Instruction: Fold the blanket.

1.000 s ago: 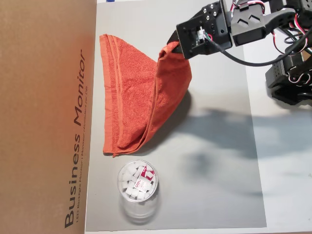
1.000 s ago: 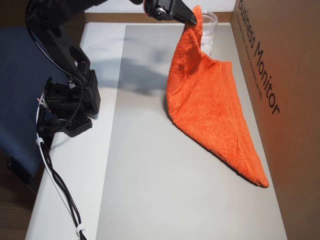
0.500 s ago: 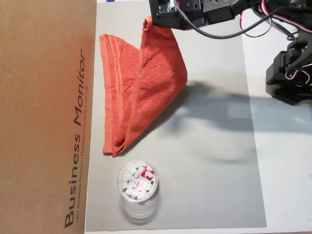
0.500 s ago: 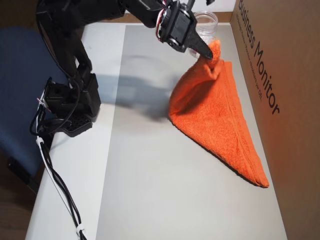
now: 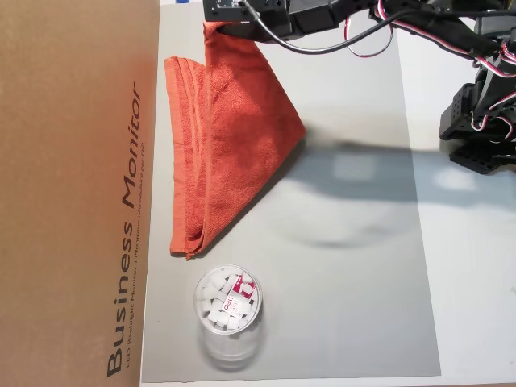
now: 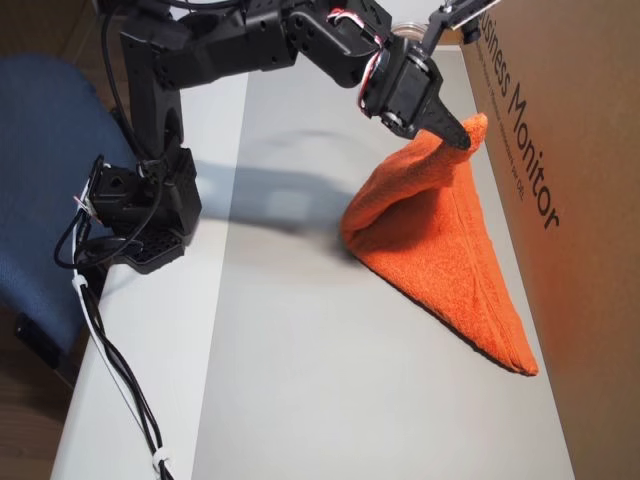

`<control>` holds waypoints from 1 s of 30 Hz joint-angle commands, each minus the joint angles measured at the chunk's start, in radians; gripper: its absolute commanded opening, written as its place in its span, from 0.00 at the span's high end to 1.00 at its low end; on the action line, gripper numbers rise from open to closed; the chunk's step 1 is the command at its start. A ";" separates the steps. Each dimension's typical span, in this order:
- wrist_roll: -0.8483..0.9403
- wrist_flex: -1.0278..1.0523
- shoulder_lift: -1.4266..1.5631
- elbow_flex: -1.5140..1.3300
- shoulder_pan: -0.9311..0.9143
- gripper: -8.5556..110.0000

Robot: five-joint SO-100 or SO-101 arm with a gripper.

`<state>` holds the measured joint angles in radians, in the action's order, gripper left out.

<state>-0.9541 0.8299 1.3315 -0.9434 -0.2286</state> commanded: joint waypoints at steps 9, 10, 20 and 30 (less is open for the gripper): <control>-0.008 -0.140 -0.282 0.298 -0.107 0.93; -0.008 -0.163 -0.310 0.314 -0.114 0.93; -0.117 -0.342 -0.522 0.408 -0.127 0.93; -0.270 -0.557 -0.669 0.408 -0.149 0.93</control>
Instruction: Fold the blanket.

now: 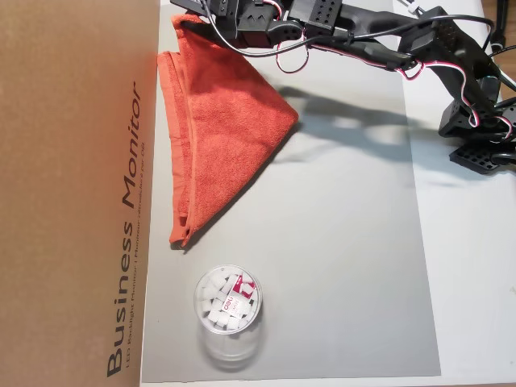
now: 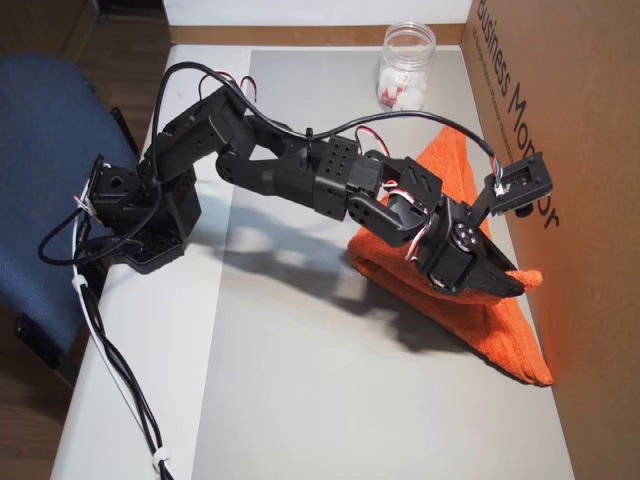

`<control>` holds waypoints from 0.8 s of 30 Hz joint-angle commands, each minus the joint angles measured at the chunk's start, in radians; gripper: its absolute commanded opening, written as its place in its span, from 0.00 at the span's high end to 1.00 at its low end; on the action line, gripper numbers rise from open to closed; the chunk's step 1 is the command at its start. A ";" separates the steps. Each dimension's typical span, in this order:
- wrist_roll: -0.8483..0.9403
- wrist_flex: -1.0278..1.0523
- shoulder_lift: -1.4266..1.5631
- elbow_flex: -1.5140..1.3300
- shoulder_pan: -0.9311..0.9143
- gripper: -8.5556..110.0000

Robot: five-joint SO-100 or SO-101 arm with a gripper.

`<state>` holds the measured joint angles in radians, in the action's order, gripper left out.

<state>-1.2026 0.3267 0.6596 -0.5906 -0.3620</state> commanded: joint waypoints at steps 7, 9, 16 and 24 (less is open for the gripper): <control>-0.046 -0.155 -0.069 0.055 -0.044 0.93; -0.046 -0.155 -0.083 0.055 -0.049 0.93; -0.060 -0.236 -0.132 0.057 -0.061 0.93; -0.210 -0.293 -0.135 0.153 -0.015 0.93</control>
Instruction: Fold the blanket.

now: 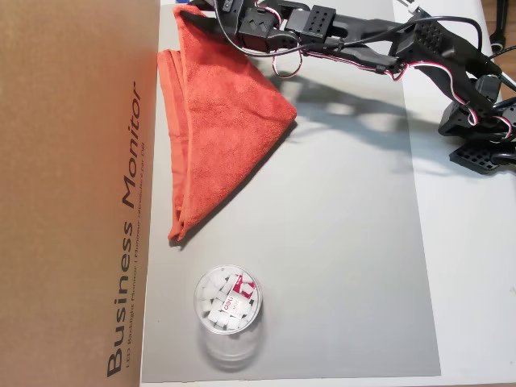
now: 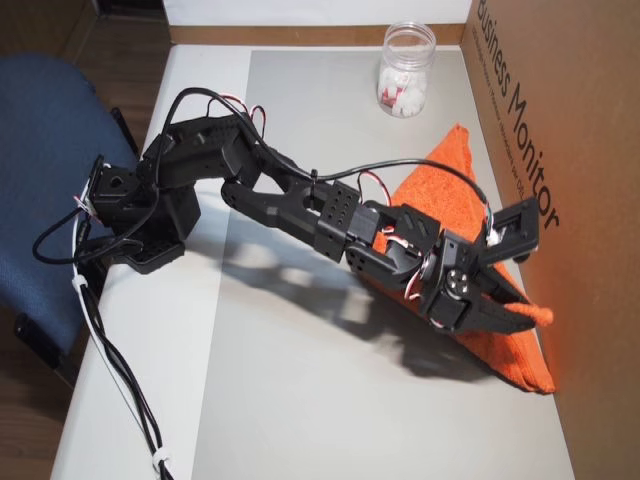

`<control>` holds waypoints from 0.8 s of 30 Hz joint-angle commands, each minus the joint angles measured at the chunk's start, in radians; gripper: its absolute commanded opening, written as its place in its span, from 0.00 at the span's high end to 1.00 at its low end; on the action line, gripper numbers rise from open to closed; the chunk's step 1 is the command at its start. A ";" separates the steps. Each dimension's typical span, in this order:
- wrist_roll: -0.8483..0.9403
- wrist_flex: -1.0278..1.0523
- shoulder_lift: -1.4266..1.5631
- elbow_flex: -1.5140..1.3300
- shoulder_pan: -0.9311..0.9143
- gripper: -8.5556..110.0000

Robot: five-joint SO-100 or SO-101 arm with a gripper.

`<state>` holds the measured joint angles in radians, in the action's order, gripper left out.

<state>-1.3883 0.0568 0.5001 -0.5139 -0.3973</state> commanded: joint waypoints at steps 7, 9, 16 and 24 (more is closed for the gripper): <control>-0.091 -0.025 0.026 0.169 0.044 0.93; -0.091 -0.025 0.023 0.172 0.044 0.93; -0.127 -0.025 -0.012 0.127 0.029 0.93; -0.120 -0.026 -0.112 0.133 0.026 0.93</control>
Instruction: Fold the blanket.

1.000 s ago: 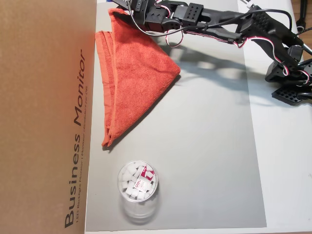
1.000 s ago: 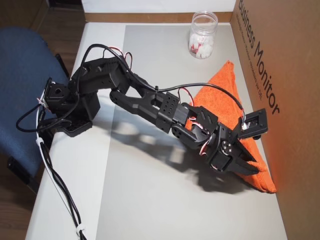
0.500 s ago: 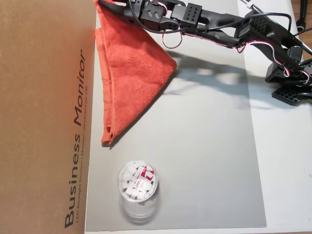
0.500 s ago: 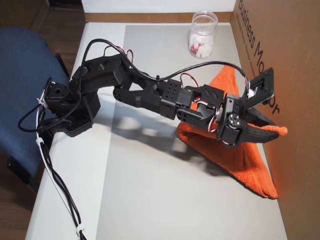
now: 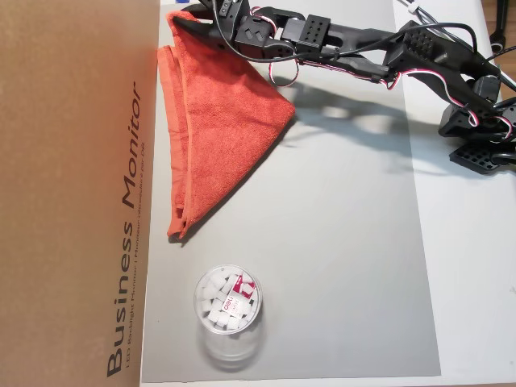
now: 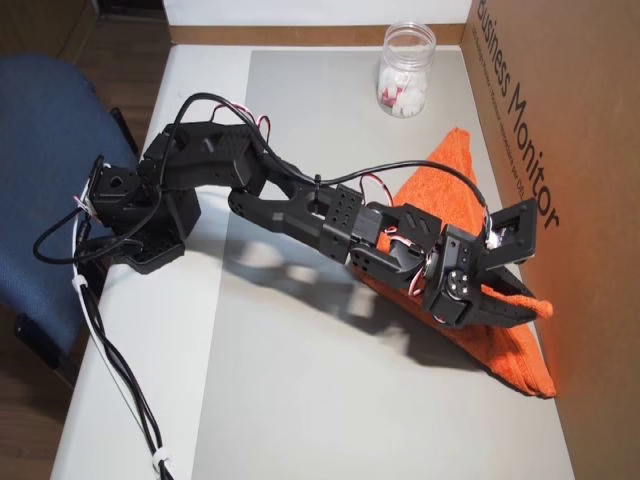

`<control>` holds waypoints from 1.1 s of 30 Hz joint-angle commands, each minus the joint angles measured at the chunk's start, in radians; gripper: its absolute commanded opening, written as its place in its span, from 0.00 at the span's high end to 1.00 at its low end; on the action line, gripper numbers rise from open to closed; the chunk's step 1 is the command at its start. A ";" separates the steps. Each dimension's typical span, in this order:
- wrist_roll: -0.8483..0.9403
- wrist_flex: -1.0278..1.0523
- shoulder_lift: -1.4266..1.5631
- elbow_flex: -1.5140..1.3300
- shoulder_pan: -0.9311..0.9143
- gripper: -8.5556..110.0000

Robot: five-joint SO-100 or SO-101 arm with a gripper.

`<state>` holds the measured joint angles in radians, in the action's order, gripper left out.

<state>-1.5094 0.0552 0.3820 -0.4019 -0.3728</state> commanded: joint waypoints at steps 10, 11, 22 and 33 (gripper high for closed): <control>0.164 -0.025 -0.061 0.021 -0.008 0.93; 0.170 -0.025 -0.061 0.021 -0.008 0.93; 0.160 -0.011 -0.057 0.021 -0.002 0.76; 0.160 -0.008 0.043 0.005 0.011 0.77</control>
<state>-1.3453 0.0537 0.3145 -0.4080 -0.3666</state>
